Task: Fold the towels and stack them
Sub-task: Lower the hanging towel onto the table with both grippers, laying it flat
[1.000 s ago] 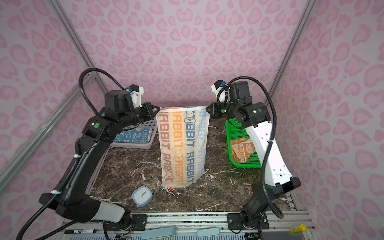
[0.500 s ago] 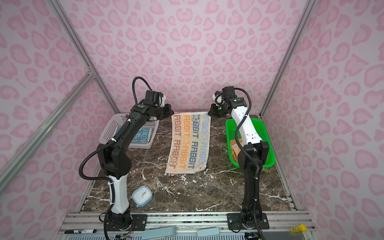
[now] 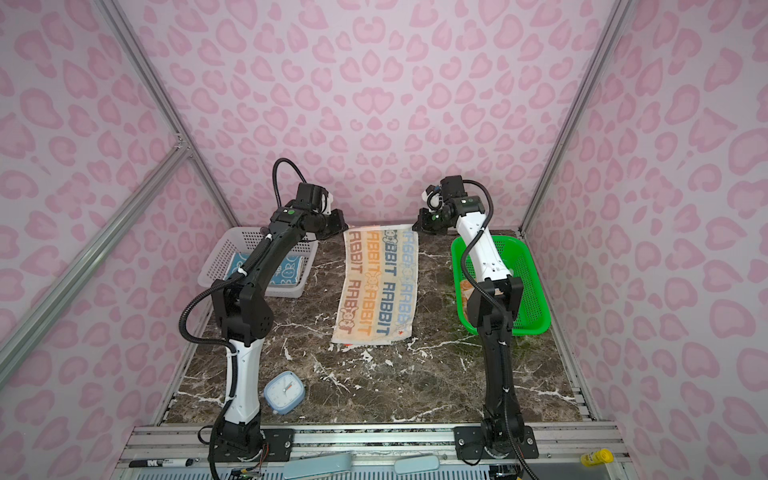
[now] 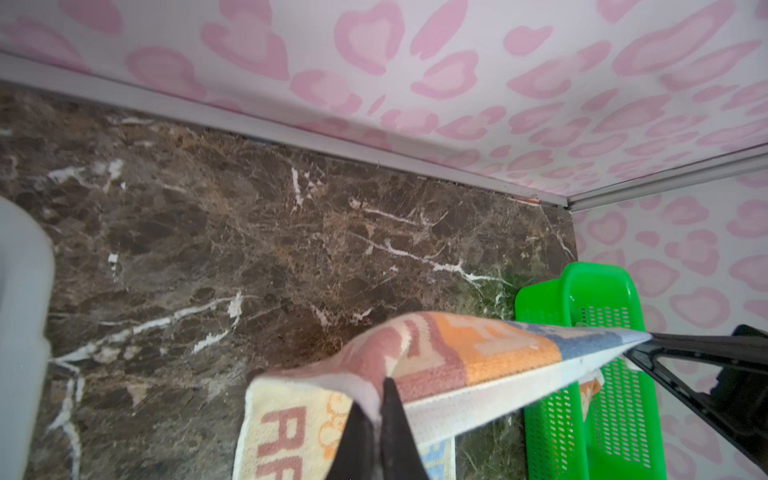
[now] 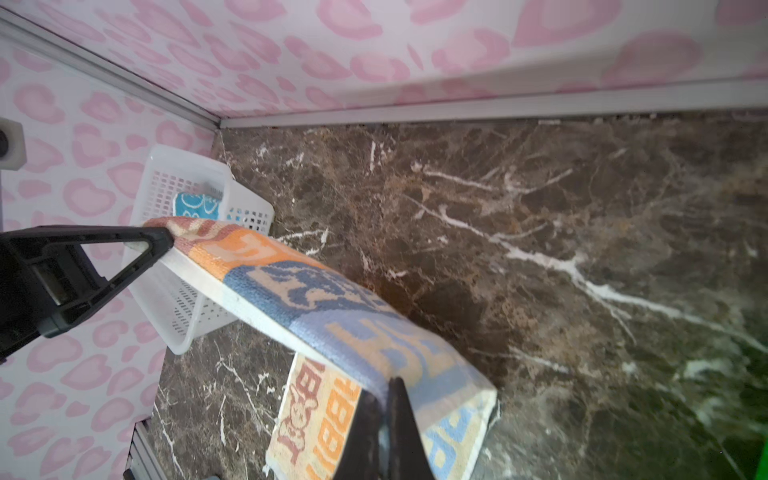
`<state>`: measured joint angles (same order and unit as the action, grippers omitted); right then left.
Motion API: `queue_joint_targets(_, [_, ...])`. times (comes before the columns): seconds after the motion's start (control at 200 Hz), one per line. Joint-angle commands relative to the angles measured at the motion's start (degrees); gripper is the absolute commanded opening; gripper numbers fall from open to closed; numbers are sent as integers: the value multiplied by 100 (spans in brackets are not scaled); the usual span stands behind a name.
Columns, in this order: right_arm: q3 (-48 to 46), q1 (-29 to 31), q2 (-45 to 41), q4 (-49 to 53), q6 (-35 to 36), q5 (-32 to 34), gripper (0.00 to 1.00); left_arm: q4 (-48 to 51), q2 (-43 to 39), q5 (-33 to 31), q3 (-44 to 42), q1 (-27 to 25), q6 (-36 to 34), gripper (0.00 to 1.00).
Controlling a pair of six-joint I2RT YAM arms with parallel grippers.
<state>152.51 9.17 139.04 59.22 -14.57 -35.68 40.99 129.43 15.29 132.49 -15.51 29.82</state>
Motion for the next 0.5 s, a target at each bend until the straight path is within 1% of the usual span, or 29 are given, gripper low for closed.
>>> queue_joint_targets(0.0, [696, -221, 351, 410, -327, 487, 0, 491, 41, -833, 172, 175, -95, 3])
queue_joint_targets(0.055, [389, -189, 269, 258, -313, 500, 0, 481, 60, -821, 168, 172, -98, 3])
queue_joint_targets(0.16, [-730, -83, -111, -305, -240, 585, 0, 479, 168, -729, 138, 174, -84, 2])
queue_joint_targets(0.225, [-1013, -66, -218, -451, -187, 607, 0, 458, 227, -756, 128, 183, -98, 2])
queue_joint_targets(0.295, [-801, -103, -137, -366, -174, 654, 0, 436, 224, -861, 221, 251, -96, 3])
queue_joint_targets(0.415, [221, -246, 254, 54, -322, 454, 0, 346, 143, -712, 382, 353, -42, 2])
queue_joint_targets(0.495, [174, -228, 233, 14, -334, 378, 0, 371, 94, -681, 329, 353, -56, 2])
